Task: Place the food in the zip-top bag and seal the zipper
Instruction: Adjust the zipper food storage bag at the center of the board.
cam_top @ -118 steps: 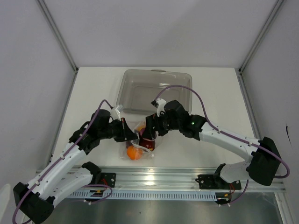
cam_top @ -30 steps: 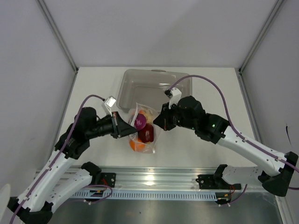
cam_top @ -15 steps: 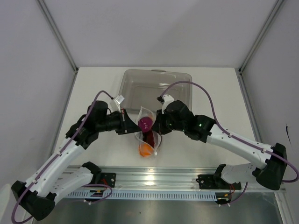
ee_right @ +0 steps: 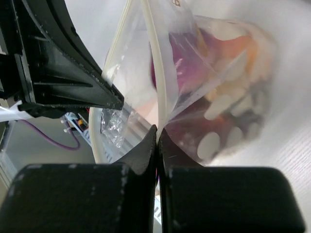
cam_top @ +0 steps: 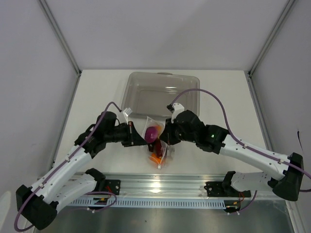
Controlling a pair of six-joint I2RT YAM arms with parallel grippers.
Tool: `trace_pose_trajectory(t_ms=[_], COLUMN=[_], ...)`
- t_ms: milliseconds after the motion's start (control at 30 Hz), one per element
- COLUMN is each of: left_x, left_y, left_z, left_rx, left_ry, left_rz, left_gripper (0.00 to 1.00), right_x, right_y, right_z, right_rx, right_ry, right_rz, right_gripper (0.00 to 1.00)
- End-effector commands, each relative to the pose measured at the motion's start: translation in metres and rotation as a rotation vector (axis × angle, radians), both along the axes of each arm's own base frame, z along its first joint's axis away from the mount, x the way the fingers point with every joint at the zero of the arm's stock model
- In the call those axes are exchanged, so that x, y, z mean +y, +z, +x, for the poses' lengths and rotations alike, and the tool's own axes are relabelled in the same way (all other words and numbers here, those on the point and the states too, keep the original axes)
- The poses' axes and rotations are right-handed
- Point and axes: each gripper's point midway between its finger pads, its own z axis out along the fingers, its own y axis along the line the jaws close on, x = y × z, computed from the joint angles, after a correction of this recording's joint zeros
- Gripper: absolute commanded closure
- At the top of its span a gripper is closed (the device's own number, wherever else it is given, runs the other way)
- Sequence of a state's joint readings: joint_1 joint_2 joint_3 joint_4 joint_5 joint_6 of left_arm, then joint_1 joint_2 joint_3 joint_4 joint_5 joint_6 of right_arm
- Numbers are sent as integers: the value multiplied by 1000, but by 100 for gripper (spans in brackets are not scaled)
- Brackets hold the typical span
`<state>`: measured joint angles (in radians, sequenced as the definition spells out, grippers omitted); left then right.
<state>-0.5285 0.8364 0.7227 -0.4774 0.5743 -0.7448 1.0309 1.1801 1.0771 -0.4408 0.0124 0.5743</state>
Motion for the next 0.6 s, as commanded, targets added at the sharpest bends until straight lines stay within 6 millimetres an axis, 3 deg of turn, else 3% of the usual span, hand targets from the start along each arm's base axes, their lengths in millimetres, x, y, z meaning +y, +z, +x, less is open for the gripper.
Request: trace_pose_trajectory(t_ms=[0,133,367,567], left_x=[-11,-14,-8,-8], left_y=[23,35,8,2], left_z=[-2,-3,-5,-6], left_rx=[-55,-86,-64,-72], left_ry=[-50,-70,-58,-72], left_rz=[-81,-89,-36,-32], left_gripper=[99,99,99,99], right_x=[4,3,27,41], right_y=[19,15,2,-8], right_z=[-6,-10,-6,-10], right_rx=[-13,12,94,138], right_ry=[-21,-38,-63,-30], right_rz=[69,90,145,146], right_gripper=[100,100,98,69])
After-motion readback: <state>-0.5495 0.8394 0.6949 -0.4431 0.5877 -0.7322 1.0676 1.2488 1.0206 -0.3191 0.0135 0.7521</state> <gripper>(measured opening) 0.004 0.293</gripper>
